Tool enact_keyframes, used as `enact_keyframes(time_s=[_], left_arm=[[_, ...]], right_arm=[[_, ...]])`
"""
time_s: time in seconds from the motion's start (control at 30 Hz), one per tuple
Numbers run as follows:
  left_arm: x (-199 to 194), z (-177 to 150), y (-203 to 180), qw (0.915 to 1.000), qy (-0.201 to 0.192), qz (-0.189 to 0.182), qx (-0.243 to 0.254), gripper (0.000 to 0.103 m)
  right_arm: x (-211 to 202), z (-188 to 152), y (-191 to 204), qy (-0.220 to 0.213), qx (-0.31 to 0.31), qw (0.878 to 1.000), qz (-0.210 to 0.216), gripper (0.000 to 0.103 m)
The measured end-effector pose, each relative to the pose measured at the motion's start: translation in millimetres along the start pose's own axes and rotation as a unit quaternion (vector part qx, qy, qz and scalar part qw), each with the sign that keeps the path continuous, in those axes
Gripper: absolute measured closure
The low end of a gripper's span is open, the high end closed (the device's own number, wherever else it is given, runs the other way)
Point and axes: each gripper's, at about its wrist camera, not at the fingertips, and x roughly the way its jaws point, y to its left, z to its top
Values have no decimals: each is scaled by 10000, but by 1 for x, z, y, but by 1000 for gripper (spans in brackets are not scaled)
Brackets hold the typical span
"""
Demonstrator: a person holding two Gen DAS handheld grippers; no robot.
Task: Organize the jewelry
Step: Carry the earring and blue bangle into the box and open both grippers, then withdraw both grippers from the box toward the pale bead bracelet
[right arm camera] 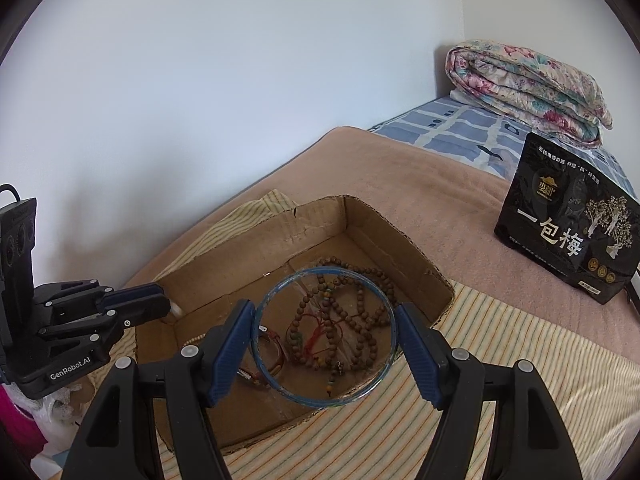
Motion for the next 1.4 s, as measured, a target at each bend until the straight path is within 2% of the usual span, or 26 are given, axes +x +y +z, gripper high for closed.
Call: enact_keyframes(time_s=[0.03,0.07,0.13,0.8,1.1,1.4], left_arm=[[1,0,0,10000,21,-20,-24,85],[2,0,0,10000,30,-31,-54,66],[0,-1,1,9999,-52,-37,-113,53],[-16,-1,-13,9999,-140,-78,-45,53],[-30,0,-37,9994,-245,-218,102,53],[-38,-2,-76,9979,-285,-495,294,53]], right_arm=[[0,0,0,-4,4,10000,-17,22],[0,1,0,-30,15,10000,-13,19],[-2,1,-2,-71,48,10000,-16,18],[-24,1,-14,-222,216,9995,-54,18],[-57,-3,-24,-385,263,9988,-158,18],[-100,-13,-45,-502,307,9974,-413,18]])
